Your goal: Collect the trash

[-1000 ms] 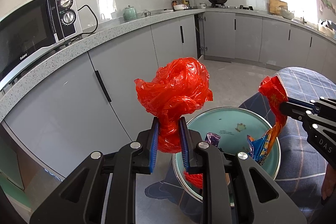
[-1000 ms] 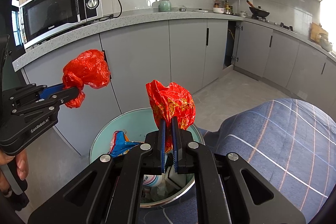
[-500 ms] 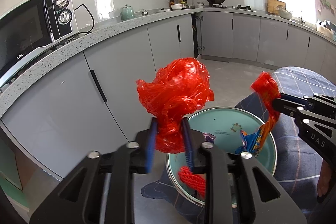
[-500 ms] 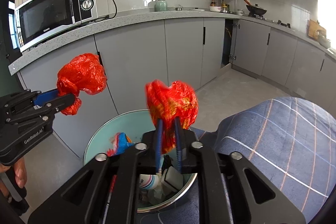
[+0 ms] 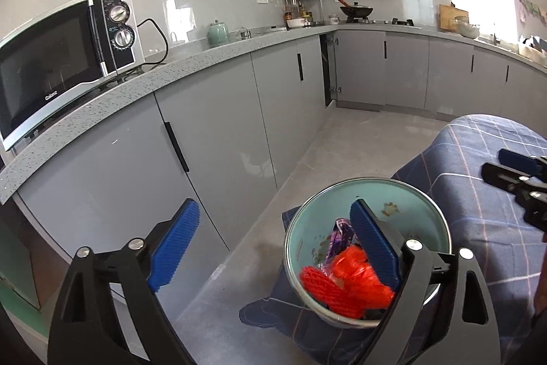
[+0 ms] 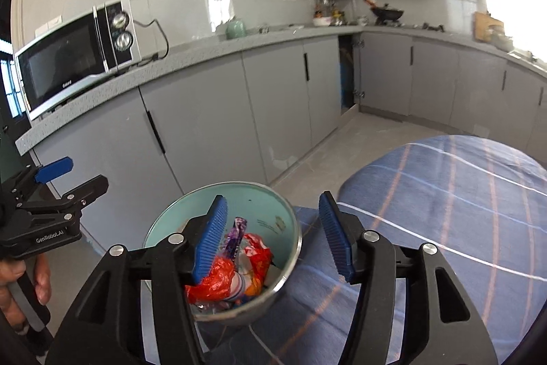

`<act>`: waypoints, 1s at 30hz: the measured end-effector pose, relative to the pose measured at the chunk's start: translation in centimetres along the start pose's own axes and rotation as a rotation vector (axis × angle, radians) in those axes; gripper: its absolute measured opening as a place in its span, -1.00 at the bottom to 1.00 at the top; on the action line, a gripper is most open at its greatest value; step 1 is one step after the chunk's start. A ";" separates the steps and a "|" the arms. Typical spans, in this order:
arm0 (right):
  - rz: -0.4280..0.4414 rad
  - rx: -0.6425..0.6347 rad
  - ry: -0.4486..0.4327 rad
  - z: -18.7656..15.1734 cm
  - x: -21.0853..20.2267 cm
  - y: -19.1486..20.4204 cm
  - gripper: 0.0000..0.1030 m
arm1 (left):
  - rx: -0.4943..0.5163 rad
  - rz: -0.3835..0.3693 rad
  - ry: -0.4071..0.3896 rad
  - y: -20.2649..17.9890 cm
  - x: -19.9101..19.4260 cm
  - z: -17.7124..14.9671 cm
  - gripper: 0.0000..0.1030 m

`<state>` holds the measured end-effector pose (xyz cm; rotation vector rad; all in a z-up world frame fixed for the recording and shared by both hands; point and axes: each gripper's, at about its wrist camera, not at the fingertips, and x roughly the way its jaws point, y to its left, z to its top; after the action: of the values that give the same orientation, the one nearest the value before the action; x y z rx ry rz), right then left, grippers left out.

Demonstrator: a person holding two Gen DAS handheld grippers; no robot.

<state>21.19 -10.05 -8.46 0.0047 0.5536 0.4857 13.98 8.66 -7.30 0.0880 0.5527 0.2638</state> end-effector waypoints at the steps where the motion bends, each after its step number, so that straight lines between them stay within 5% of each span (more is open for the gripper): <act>1: -0.005 -0.001 -0.008 -0.1 -0.6 0.0 0.10 | -0.001 0.004 -0.006 0.2 -0.3 0.0 0.82; 11: -0.129 -0.038 -0.098 -1.2 -5.7 -0.4 0.17 | -0.047 0.017 -0.058 1.7 -3.4 -0.3 0.89; 30: -0.133 -0.018 -0.122 -1.2 -7.3 -0.9 0.20 | -0.037 -0.003 -0.086 0.9 -4.9 0.0 0.89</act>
<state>15.56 -14.29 -5.89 -0.0195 0.4267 0.3580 9.75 8.25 -4.71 0.0622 0.4622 0.2662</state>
